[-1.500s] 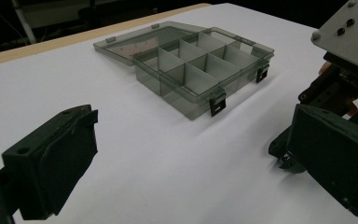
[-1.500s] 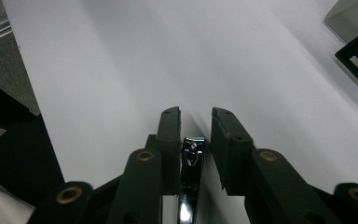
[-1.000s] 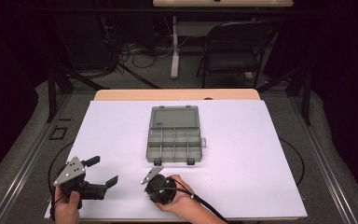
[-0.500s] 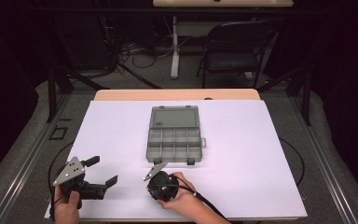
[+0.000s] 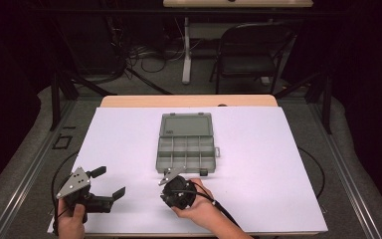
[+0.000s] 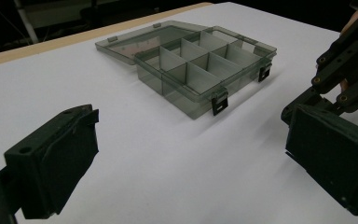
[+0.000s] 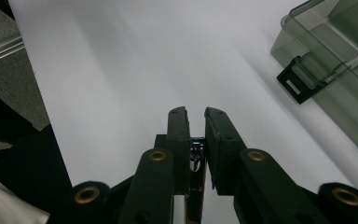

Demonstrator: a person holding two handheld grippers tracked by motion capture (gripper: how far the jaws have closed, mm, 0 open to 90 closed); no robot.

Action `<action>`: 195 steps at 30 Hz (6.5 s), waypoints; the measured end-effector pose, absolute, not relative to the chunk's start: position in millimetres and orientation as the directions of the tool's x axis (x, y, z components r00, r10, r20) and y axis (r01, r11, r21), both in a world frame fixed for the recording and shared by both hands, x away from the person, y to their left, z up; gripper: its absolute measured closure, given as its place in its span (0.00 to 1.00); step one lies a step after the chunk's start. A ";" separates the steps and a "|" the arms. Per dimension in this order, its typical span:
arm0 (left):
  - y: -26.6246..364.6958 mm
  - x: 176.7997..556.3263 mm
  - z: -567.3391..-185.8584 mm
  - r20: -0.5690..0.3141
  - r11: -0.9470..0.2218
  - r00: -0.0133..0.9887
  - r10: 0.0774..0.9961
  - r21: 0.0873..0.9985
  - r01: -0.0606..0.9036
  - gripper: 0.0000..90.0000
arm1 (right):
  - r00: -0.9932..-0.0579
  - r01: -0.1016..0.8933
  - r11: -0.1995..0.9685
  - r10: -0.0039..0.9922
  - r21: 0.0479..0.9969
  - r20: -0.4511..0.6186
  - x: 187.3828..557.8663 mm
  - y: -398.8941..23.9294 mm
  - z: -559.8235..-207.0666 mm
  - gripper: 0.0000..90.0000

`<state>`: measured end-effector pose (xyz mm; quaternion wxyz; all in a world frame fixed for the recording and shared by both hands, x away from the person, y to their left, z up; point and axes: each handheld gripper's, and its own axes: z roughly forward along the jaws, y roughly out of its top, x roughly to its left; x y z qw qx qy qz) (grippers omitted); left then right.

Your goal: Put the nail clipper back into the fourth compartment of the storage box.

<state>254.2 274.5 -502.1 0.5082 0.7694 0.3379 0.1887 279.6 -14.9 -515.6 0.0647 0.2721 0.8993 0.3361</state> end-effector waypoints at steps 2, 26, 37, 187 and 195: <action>274.5 254.3 -502.1 -0.053 -0.255 0.700 0.712 0.910 0.328 0.02 | -0.841 0.447 0.621 0.537 0.643 0.067 279.6 -15.9 -512.6 0.90; 274.8 254.7 -502.4 -0.058 -0.251 0.699 0.712 0.910 0.331 0.02 | -0.802 0.466 0.582 0.595 0.666 0.042 302.2 -48.5 -475.7 0.90; 274.9 254.8 -502.4 -0.058 -0.251 0.699 0.713 0.909 0.332 0.02 | -0.784 0.476 0.563 0.620 0.676 0.036 314.7 -62.3 -456.4 0.90; 278.3 257.7 -504.9 -0.059 -0.248 0.693 0.719 0.909 0.335 0.03 | -0.557 0.650 0.429 0.831 0.627 0.010 460.5 -110.8 -505.5 0.90; 278.3 259.8 -505.6 -0.062 -0.251 0.688 0.723 0.905 0.344 0.03 | -0.562 0.635 0.422 0.827 0.647 0.012 456.8 -112.1 -502.3 0.72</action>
